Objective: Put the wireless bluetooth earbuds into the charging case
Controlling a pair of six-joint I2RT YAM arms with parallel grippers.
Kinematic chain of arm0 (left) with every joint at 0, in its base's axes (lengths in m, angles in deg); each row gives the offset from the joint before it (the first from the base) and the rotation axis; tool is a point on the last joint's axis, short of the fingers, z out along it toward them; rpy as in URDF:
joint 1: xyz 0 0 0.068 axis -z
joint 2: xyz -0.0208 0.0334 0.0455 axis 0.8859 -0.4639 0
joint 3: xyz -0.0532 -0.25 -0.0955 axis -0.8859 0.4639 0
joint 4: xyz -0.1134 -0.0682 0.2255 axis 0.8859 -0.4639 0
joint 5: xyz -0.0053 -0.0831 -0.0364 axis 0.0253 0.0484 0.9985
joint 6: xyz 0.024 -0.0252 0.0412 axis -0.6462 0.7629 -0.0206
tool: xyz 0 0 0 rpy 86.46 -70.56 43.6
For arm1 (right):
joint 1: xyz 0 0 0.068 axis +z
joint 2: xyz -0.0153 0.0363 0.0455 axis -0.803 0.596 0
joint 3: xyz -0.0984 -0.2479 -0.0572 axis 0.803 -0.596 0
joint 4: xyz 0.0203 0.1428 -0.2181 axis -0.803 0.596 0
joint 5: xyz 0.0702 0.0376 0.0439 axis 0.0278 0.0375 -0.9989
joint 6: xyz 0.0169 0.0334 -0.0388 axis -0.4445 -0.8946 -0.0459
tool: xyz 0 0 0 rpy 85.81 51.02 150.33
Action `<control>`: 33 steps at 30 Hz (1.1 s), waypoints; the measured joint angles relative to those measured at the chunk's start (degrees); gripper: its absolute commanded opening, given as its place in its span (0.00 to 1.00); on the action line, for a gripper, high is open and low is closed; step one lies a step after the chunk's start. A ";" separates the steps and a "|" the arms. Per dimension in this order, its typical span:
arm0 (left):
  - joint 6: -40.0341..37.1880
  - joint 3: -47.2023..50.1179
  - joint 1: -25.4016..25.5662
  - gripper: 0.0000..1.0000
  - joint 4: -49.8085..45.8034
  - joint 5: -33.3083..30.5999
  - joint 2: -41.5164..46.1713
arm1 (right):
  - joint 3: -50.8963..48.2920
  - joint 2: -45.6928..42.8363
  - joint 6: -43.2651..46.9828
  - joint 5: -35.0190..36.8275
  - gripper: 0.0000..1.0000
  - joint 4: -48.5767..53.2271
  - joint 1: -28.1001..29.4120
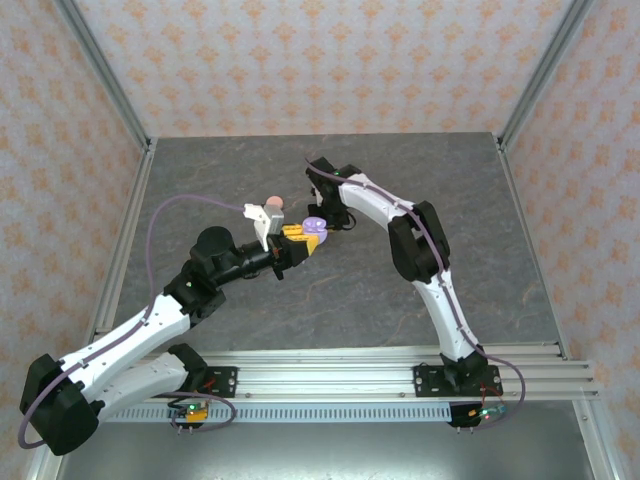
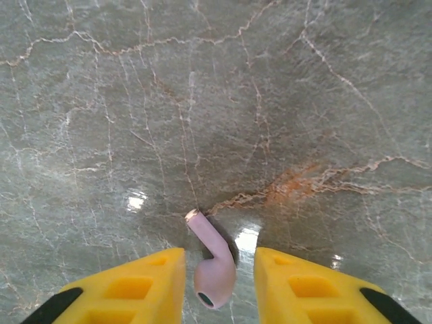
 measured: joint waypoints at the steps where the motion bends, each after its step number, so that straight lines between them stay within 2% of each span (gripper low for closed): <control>1: 0.00 0.00 0.00 0.18 0.00 0.00 0.00 | 0.09 0.02 0.00 0.39 0.28 0.24 0.09; 5: 0.00 0.00 0.00 0.18 -0.02 0.00 0.00 | 0.17 0.22 0.17 2.23 0.22 1.46 0.31; 11: 0.00 0.00 0.00 0.18 -0.33 -0.02 0.00 | -0.87 -0.28 1.70 4.15 0.18 1.73 0.44; 24: 0.00 -0.02 0.00 0.18 -1.55 -0.02 0.00 | -17.94 -10.73 10.58 5.55 0.16 1.18 -2.01; 26: 0.00 -0.02 0.02 0.18 -1.70 -0.02 0.00 | -20.13 -12.02 11.74 5.57 0.16 1.20 -2.89; 33: 0.00 -0.02 0.07 0.18 -2.38 -0.02 0.00 | -22.16 -13.14 12.70 5.99 0.32 1.22 -4.70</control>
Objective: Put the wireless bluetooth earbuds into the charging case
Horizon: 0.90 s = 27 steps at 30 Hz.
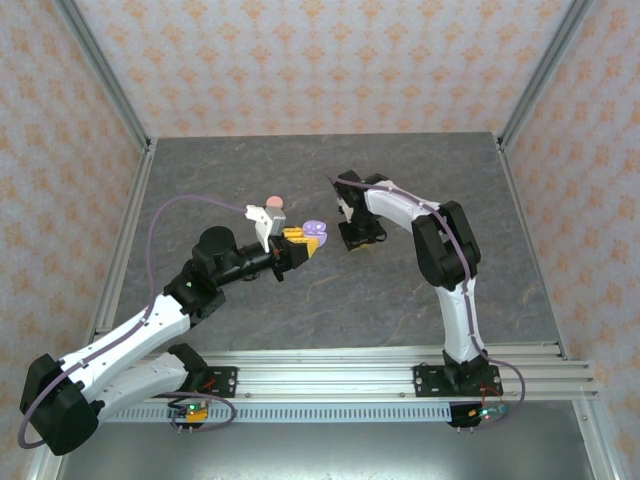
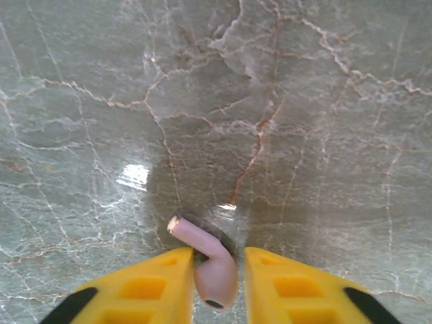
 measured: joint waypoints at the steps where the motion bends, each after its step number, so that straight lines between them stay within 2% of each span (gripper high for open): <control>1: 0.00 0.00 0.00 0.18 0.02 0.00 0.00 | 0.00 -0.02 -0.20 -0.04 0.35 -0.02 0.00; 6: 0.00 0.00 0.00 0.18 -0.02 0.02 0.00 | -0.46 -1.73 -0.92 -0.87 0.39 -0.50 0.00; 12: -0.02 0.00 0.00 0.18 -0.42 0.02 -0.07 | -2.89 -7.80 -2.12 -3.78 0.38 -1.86 0.02; 14: -0.02 0.00 0.00 0.18 -0.39 0.02 -0.11 | -3.82 -9.44 -2.14 -5.44 0.35 -2.23 0.17; 20: -0.02 0.00 0.00 0.18 -0.42 0.02 -0.66 | -5.35 -10.34 -2.29 -9.46 0.16 -2.91 1.55; 27: -0.02 -0.07 0.00 0.18 -0.42 0.02 -1.31 | -5.66 -7.65 -3.96 -9.20 0.09 -3.72 2.14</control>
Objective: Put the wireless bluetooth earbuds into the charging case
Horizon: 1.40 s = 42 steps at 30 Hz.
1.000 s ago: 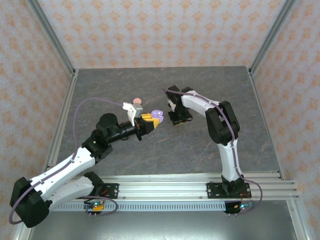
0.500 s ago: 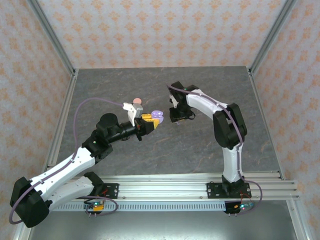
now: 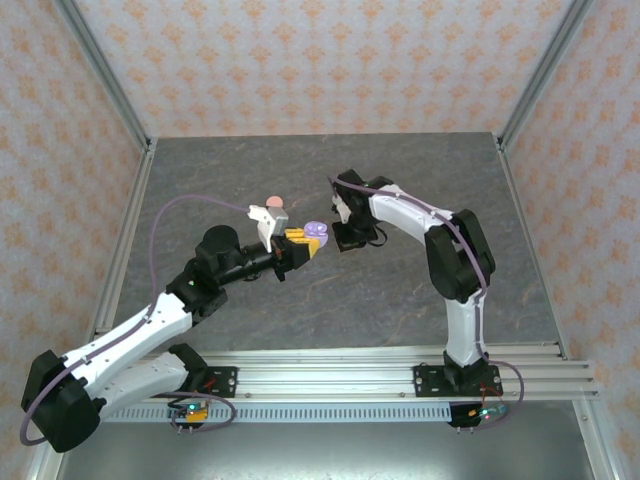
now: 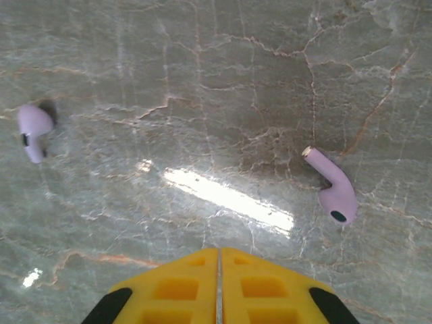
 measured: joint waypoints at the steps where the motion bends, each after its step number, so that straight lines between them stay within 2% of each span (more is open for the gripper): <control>1: 0.00 -0.04 0.00 0.18 0.00 0.00 -0.13 | 0.00 0.72 -0.26 0.31 0.08 -0.15 0.00; 8: 0.00 -0.15 0.00 0.18 -0.04 0.00 -0.44 | 0.04 3.91 -1.36 4.20 0.07 -0.17 0.00; 19: -0.02 -0.37 0.00 0.18 -0.66 0.00 -0.81 | 1.55 4.90 -4.59 13.16 0.07 -0.07 -0.22; 29: -0.02 -0.42 0.00 0.18 -0.92 0.00 -0.81 | 3.74 5.88 -4.90 18.43 0.08 1.90 -0.63; 34: -0.02 -0.70 0.00 0.18 -1.16 0.00 -0.87 | 3.65 5.73 -4.76 17.49 0.17 1.95 -0.66; 38: -0.04 -1.16 0.00 0.18 -1.31 0.00 -1.11 | 2.25 3.65 -6.05 14.84 0.36 0.92 -1.05; 42: -0.04 -1.25 0.00 0.18 -1.31 0.00 -1.20 | 1.75 1.31 -9.68 13.14 0.42 -0.48 -1.90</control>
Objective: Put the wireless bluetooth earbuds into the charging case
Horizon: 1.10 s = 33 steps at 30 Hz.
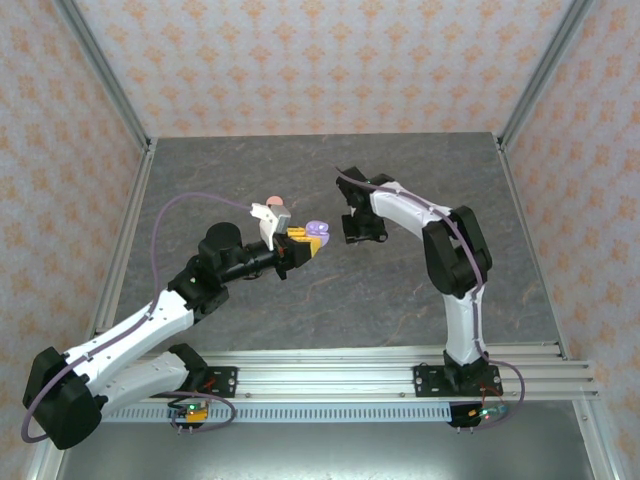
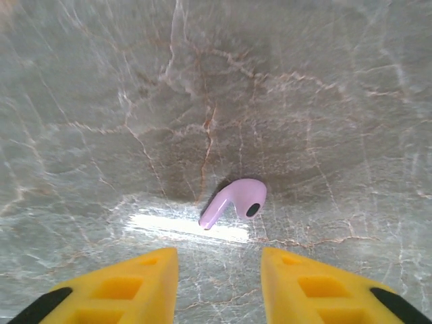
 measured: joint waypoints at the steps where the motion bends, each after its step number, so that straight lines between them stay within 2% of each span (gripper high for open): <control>1: 0.00 0.00 0.00 0.18 0.00 0.00 -0.09 | -0.02 -0.42 -1.40 -0.11 0.43 -0.55 -0.22; 9: 0.00 0.00 0.00 0.18 0.02 0.02 -1.16 | -0.04 -0.35 -10.29 0.22 0.41 -2.29 -0.68; 16: -0.02 -0.04 0.00 0.18 0.02 0.02 -1.42 | 0.68 2.91 -13.66 0.92 0.38 -2.16 -0.68; 22: -0.15 -0.09 0.00 0.18 0.02 0.02 -1.42 | 2.58 5.33 -14.56 2.12 0.32 -1.53 -0.68; 26: -0.15 -0.09 0.00 0.18 0.02 0.02 -1.40 | 4.02 6.10 -14.25 3.37 0.24 -0.11 -0.68; 33: -0.15 -0.09 0.00 0.18 0.00 0.02 -0.87 | 6.23 6.60 -8.13 4.98 0.20 2.43 -0.68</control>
